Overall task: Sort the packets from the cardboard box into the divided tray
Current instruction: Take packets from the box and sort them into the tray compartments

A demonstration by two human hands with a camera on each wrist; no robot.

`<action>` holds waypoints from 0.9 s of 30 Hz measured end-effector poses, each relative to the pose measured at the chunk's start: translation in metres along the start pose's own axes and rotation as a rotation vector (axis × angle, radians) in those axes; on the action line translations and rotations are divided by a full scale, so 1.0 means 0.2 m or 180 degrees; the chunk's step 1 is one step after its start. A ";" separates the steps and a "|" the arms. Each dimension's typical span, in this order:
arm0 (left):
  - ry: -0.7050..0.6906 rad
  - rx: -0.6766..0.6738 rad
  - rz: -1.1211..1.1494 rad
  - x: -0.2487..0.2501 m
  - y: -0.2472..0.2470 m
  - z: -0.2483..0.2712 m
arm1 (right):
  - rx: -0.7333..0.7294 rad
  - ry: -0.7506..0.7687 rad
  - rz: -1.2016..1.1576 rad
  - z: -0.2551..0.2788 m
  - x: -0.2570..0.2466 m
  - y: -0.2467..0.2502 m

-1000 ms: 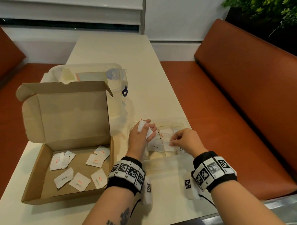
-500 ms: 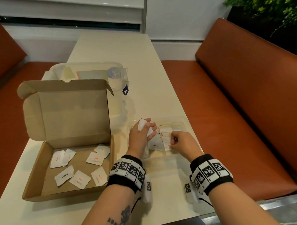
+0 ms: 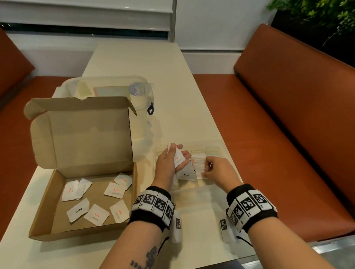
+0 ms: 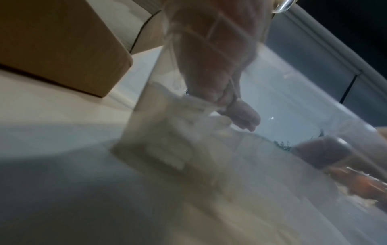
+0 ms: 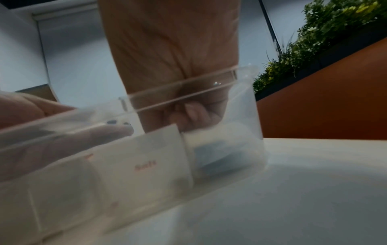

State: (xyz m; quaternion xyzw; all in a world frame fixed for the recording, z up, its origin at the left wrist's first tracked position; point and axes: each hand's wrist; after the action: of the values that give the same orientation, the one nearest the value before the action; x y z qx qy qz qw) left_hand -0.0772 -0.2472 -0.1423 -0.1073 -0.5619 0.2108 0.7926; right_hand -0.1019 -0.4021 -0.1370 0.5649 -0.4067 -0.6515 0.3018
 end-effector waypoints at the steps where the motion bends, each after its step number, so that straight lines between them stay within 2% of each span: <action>1: 0.0030 -0.0022 0.0014 0.00 0.00 0.00 | 0.0091 -0.0010 -0.0129 0.00 0.00 0.01; 5: -0.0026 -0.0160 0.0045 0.00 0.00 0.00 | 0.0634 0.0079 -0.0800 -0.01 -0.09 0.05; 11: -0.0007 -0.0300 0.0075 0.01 0.00 0.01 | 0.0035 -0.0380 -0.1675 0.00 -0.22 0.03; 18: -0.0055 -0.0362 -0.0112 -0.01 0.01 0.00 | -0.0152 -0.0540 -0.2514 0.02 -0.21 0.01; 21: -0.0168 -0.0268 -0.0140 -0.01 0.01 0.00 | -0.0040 -0.0565 -0.2715 0.02 -0.19 0.03; 24: -0.0278 -0.0198 -0.0189 -0.01 0.02 -0.01 | 0.0103 -0.0796 -0.3230 0.01 -0.16 0.05; 27: -0.0217 -0.0274 -0.0191 -0.01 0.02 0.00 | 0.0173 -0.0959 -0.3589 0.01 -0.14 0.05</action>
State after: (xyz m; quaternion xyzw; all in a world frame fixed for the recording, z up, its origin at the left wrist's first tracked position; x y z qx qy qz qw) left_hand -0.0779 -0.2451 -0.1461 -0.1171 -0.6002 0.1660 0.7736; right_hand -0.0990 -0.3817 -0.1145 0.6027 -0.0982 -0.7740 -0.1673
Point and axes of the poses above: each hand's wrist, its own z-axis away from the middle knuckle, its own y-axis out of the back of the hand, x = y × z, and after that the axes turned 9 degrees about x, right-handed
